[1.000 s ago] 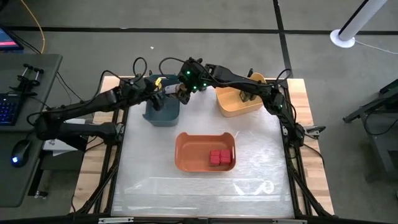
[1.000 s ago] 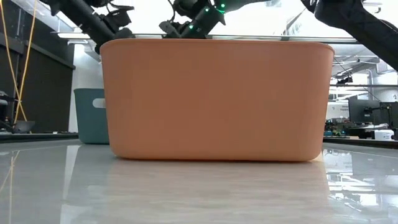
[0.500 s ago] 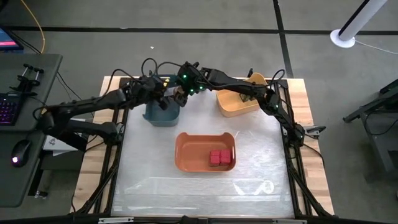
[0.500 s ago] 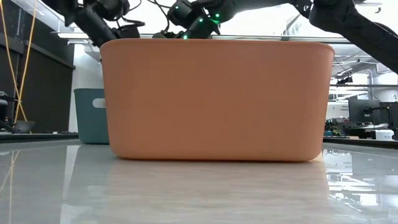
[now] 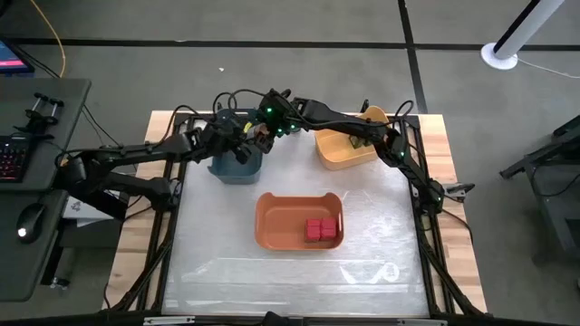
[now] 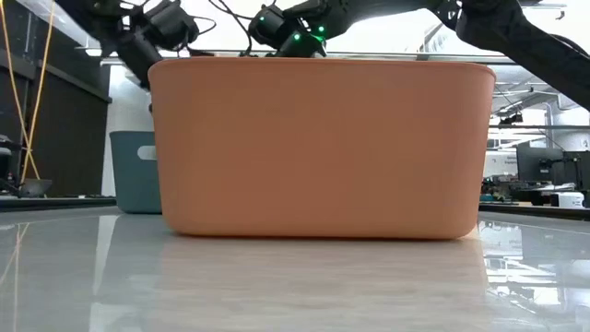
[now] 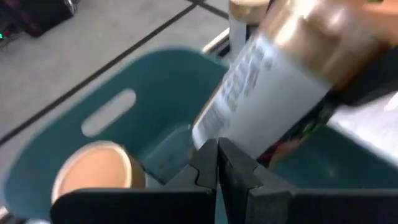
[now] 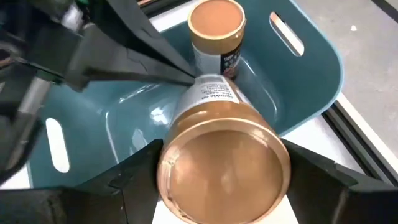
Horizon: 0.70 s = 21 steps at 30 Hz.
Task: Sort spices by type
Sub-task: Put the bottom gold seasoning bottle into the green bin
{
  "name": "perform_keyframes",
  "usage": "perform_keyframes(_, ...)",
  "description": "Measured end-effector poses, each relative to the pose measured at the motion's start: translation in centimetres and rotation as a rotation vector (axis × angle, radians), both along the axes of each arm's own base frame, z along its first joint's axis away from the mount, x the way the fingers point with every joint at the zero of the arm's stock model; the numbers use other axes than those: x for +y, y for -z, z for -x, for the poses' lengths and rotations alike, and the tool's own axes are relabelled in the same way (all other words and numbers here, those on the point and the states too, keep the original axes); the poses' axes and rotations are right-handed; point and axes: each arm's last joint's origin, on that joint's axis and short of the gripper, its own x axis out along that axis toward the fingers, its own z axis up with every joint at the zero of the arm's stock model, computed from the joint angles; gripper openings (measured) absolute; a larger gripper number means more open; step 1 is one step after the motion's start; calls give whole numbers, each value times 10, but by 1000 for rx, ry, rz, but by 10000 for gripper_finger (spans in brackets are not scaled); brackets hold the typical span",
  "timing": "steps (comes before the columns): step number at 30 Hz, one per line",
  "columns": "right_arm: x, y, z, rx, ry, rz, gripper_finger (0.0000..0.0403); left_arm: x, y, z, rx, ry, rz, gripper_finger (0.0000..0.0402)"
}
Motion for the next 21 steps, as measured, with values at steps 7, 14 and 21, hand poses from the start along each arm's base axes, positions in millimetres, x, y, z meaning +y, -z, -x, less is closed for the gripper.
perform_keyframes(7, 0, -2, -1, -14, -3, 2, 300, -2, 10, 3, -65, -34, 15, 0)
perform_keyframes(14, 1, -5, -3, -48, -2, 6, 299, -1, 12, 1, -64, -34, 15, 0)
perform_keyframes(21, 2, -5, -3, -46, -4, 13, 300, 1, 21, -3, -25, -31, 37, 0)
